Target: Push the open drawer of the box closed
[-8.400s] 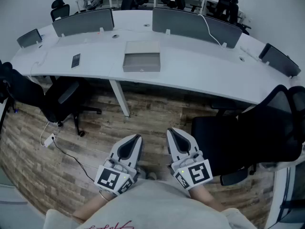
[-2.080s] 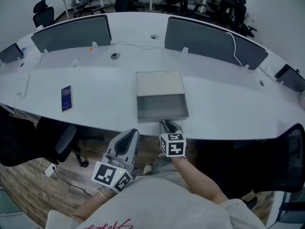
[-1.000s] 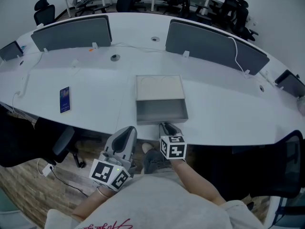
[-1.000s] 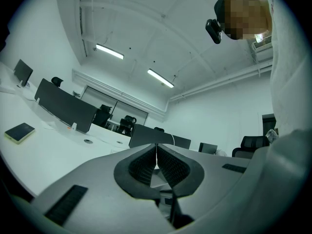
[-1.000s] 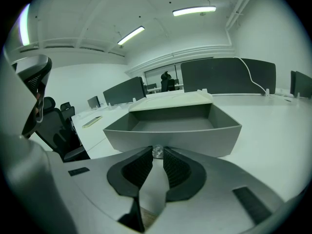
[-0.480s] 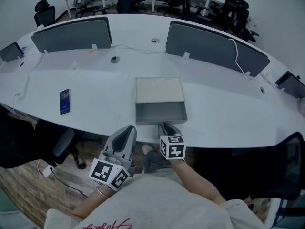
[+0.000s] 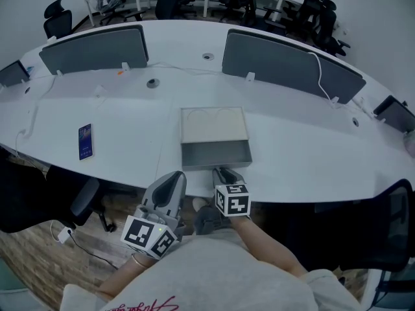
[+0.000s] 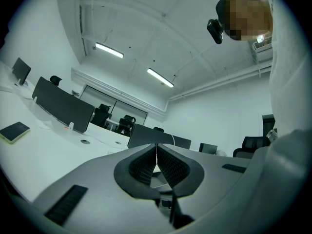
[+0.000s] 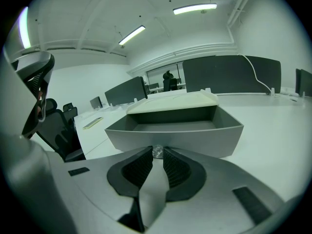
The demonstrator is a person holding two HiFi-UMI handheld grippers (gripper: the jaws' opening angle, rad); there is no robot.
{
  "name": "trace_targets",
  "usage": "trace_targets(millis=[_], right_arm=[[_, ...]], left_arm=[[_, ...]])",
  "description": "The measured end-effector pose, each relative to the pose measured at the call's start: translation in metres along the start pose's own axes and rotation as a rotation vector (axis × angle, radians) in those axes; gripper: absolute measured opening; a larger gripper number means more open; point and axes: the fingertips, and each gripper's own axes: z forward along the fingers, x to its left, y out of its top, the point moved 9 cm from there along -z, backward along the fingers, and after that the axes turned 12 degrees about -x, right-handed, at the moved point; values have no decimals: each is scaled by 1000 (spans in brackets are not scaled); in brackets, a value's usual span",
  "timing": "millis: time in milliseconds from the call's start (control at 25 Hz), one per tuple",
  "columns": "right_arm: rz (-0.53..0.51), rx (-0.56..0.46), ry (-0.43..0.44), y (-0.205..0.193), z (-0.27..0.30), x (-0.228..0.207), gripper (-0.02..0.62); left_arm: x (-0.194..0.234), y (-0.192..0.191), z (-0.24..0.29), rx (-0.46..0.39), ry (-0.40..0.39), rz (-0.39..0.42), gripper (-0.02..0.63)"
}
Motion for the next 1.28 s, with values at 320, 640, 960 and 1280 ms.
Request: trace_targets(millis=[320, 640, 960, 1280], right_arm=[[0, 2, 7, 3, 7, -3, 77], [4, 7, 14, 5, 11, -5, 77], [14, 3, 6, 8, 18, -7, 77], [12, 8, 6, 11, 24, -8, 77]], left_arm=[[5, -1, 5, -9, 16, -2, 18], [8, -2, 13, -15, 13, -6, 18], [15, -2, 13, -13, 31, -6, 18], [21, -1, 15, -18, 44, -11, 18]])
